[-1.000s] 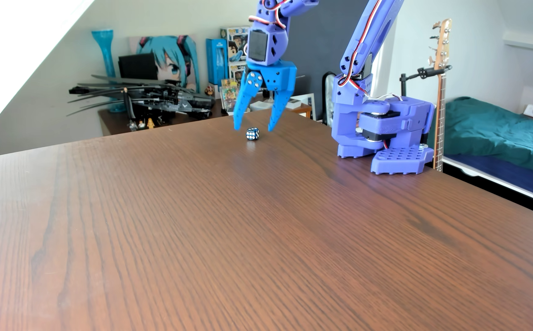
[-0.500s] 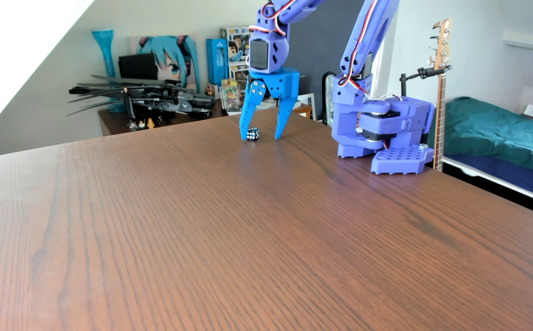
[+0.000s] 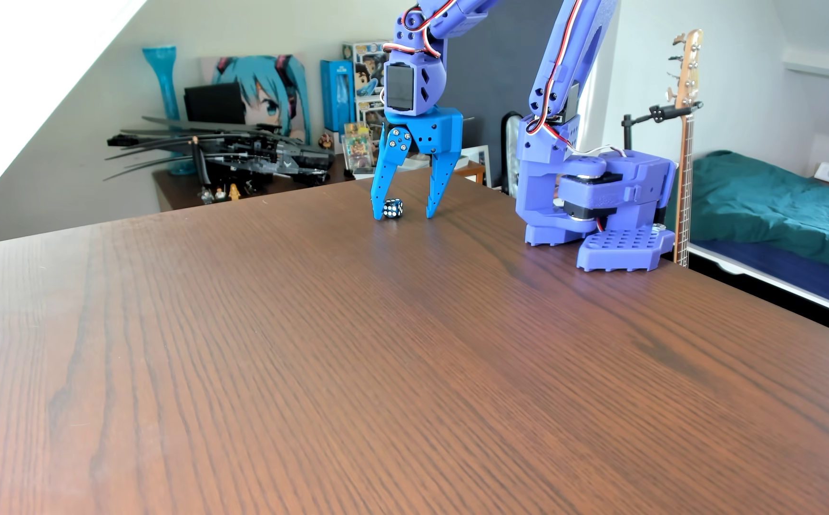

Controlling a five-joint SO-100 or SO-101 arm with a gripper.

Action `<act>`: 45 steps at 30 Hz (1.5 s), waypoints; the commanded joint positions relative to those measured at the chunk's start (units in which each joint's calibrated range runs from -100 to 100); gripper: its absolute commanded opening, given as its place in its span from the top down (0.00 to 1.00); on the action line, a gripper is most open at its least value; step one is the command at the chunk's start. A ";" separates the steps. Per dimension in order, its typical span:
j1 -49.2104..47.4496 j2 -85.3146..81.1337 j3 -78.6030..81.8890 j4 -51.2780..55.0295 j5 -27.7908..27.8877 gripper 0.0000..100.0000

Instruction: Grab the blue dice

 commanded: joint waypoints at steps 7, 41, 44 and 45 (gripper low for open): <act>1.92 0.28 -3.87 -0.67 -1.17 0.75; -16.33 -14.29 -7.93 0.10 -11.63 0.98; -29.02 -26.43 -9.20 0.18 -16.21 0.98; -32.78 -30.11 -9.38 0.18 -17.41 0.98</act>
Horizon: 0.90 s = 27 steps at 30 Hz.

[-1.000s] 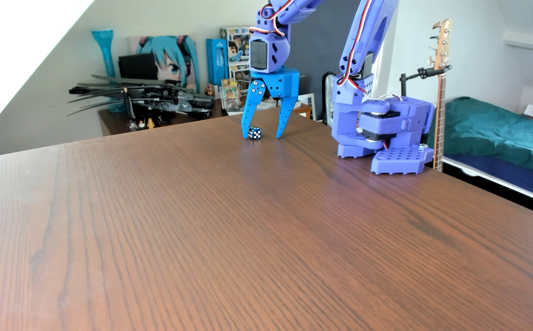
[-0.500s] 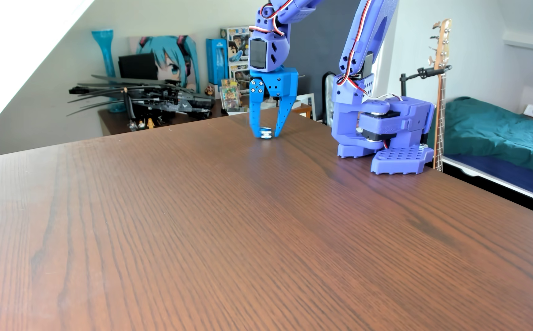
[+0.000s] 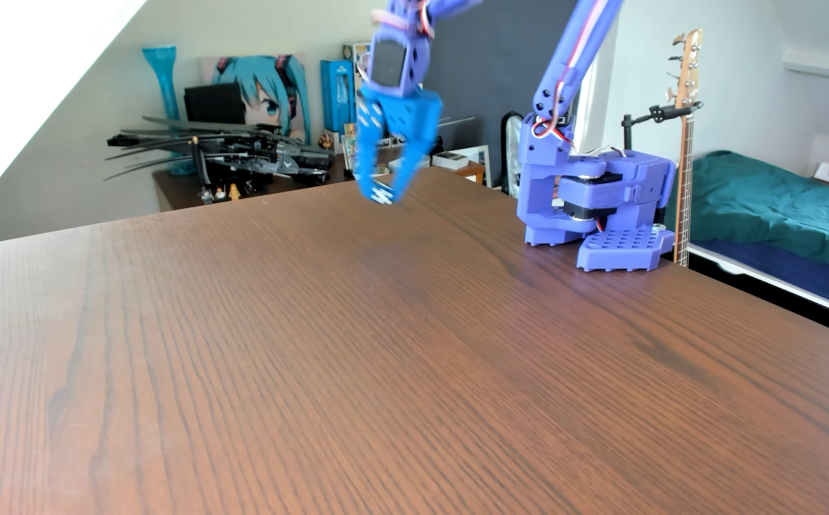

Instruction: Grab the blue dice

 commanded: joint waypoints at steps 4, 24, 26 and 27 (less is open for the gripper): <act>-28.82 -34.06 -5.62 0.27 -9.39 0.98; -36.84 -72.99 16.45 0.27 -12.12 0.98; -38.55 -72.99 16.08 0.18 -12.23 0.98; -39.21 -72.99 15.99 -0.24 -12.28 0.98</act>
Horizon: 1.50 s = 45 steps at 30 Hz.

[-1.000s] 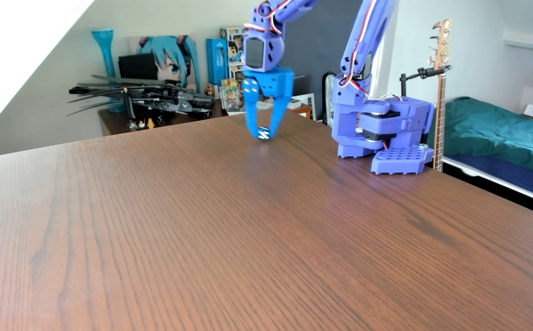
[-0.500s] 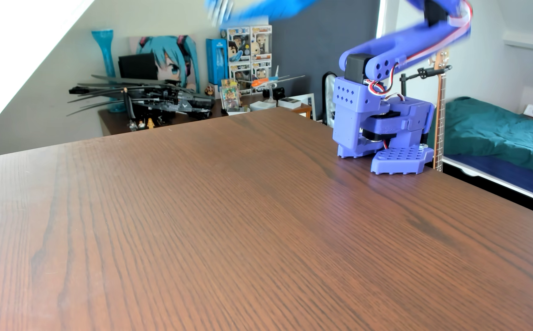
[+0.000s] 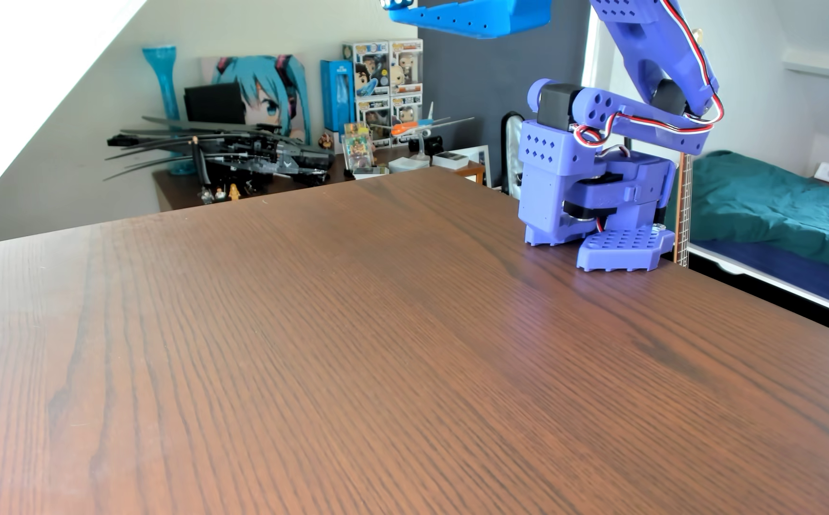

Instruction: Grab the blue dice

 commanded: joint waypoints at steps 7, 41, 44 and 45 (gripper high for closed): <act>-2.07 0.09 -3.86 -0.76 -0.15 0.98; -1.33 24.28 -17.78 -3.84 1.48 0.82; -1.33 24.11 -17.24 -3.84 1.48 0.82; -1.33 24.11 -17.15 -3.84 1.48 0.82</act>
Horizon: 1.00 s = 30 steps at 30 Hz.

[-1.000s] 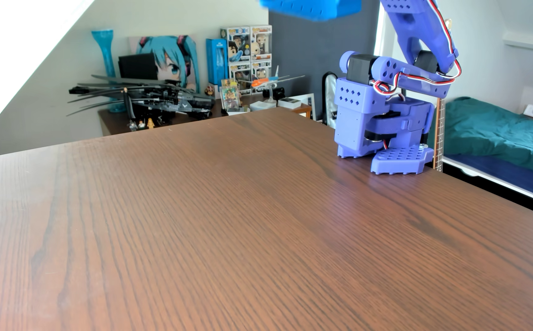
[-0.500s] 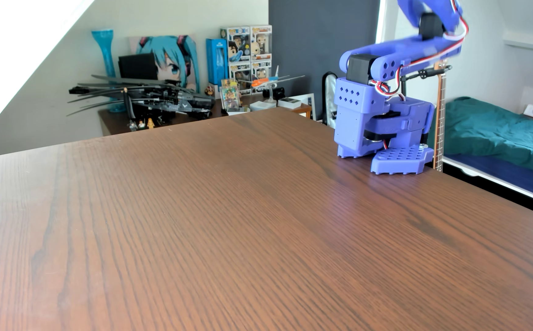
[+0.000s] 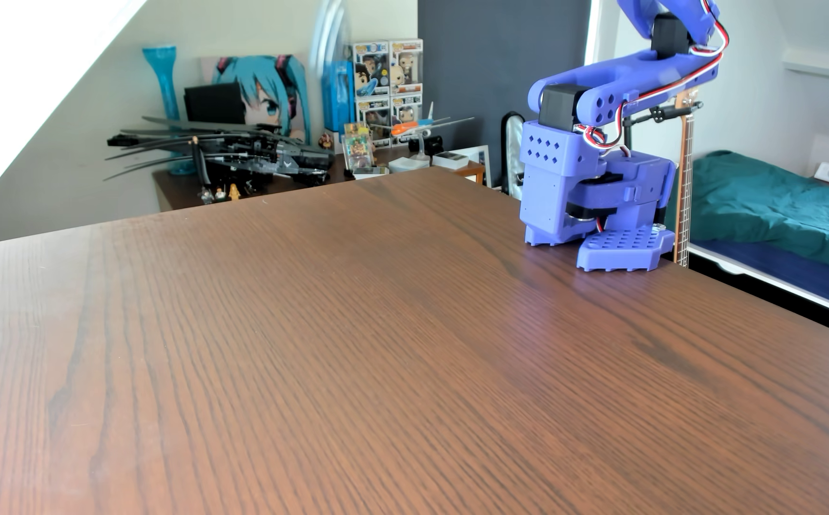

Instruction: Grab the blue dice

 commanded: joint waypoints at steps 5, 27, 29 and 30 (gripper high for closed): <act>0.05 -0.22 -0.19 -1.40 0.80 0.83; -5.43 -23.83 17.44 -1.40 0.28 0.99; -5.02 -26.09 19.16 -1.40 0.28 0.99; -4.29 -25.84 19.25 -1.40 0.23 0.99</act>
